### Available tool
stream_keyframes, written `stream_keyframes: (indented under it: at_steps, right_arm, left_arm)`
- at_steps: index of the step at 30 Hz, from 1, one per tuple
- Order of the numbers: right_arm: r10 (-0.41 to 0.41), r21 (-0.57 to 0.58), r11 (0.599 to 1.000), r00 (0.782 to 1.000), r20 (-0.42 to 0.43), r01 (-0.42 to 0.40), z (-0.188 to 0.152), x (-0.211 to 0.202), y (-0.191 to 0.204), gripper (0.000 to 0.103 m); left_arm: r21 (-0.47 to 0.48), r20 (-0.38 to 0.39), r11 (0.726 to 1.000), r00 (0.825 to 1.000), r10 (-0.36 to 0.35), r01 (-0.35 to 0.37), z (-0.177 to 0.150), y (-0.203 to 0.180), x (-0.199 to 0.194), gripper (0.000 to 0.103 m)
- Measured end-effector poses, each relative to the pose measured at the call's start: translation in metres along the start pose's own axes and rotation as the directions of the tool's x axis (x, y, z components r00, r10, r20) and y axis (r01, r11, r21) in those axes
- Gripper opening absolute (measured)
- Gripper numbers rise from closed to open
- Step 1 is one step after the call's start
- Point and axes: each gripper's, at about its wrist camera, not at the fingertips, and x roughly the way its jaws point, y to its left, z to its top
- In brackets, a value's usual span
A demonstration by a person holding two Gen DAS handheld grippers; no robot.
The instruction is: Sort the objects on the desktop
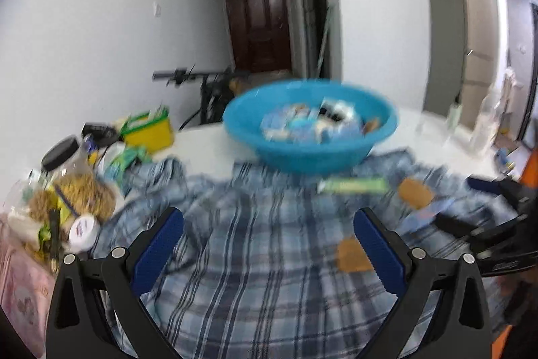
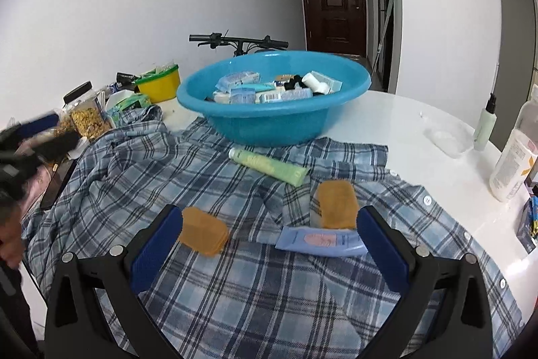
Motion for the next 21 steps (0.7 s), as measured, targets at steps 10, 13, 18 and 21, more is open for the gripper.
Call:
stream_keyframes:
  at_steps: [10, 13, 18, 21]
  right_arm:
    - [0.007, 0.002, 1.000, 0.998, -0.057, -0.006, -0.013, 0.019, 0.003, 0.103]
    - [-0.002, 0.001, 1.000, 0.998, -0.058, 0.002, -0.012, 0.019, 0.004, 0.103]
    - [-0.018, -0.006, 1.000, 0.998, -0.062, 0.018, -0.012, 0.019, 0.006, 0.103]
    - [-0.024, -0.012, 1.000, 0.997, -0.069, 0.023, -0.012, 0.021, 0.007, 0.103]
  left_arm:
    - [-0.034, -0.086, 0.999, 0.996, -0.023, 0.020, -0.031, 0.010, 0.029, 0.103]
    - [-0.039, -0.090, 0.999, 0.996, -0.028, 0.024, -0.031, 0.012, 0.031, 0.103]
    - [-0.041, -0.105, 0.999, 0.994, -0.035, 0.031, -0.033, 0.012, 0.038, 0.103]
    - [-0.031, -0.109, 0.999, 0.993, -0.038, 0.035, -0.034, 0.010, 0.039, 0.103]
